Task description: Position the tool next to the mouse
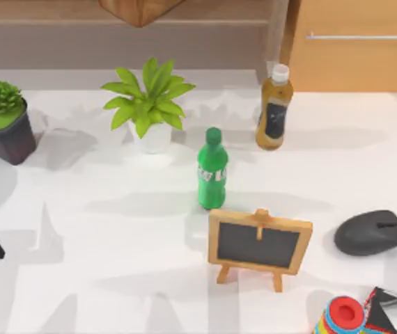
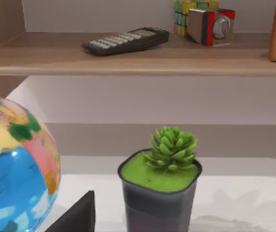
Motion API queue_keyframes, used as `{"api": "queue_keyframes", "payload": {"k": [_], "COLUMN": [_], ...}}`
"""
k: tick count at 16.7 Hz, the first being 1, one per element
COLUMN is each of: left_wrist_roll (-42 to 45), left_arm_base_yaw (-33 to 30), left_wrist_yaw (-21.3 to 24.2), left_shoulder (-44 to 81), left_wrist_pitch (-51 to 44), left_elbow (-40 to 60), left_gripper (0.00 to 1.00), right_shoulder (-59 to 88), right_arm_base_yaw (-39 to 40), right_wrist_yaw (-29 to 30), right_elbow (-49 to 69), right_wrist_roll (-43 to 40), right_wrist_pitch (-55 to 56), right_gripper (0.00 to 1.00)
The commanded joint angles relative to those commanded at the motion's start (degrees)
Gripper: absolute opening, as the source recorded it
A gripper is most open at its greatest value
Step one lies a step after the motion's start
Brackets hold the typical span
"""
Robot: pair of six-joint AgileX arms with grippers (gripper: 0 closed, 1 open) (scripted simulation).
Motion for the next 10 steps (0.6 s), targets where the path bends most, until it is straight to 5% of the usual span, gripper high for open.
{"api": "queue_keyframes", "payload": {"k": [7, 10], "left_wrist_roll": [0.0, 0.0], "left_arm_base_yaw": [0.0, 0.0], "left_wrist_yaw": [0.0, 0.0], "left_shoulder": [0.0, 0.0], "left_wrist_pitch": [0.0, 0.0], "left_elbow": [0.0, 0.0], "left_gripper": [1.0, 1.0], "right_shoulder": [0.0, 0.0], "right_arm_base_yaw": [0.0, 0.0], "right_wrist_yaw": [0.0, 0.0], "right_elbow": [0.0, 0.0], "right_wrist_roll": [0.0, 0.0], "right_wrist_pitch": [0.0, 0.0], "right_gripper": [0.02, 0.0]}}
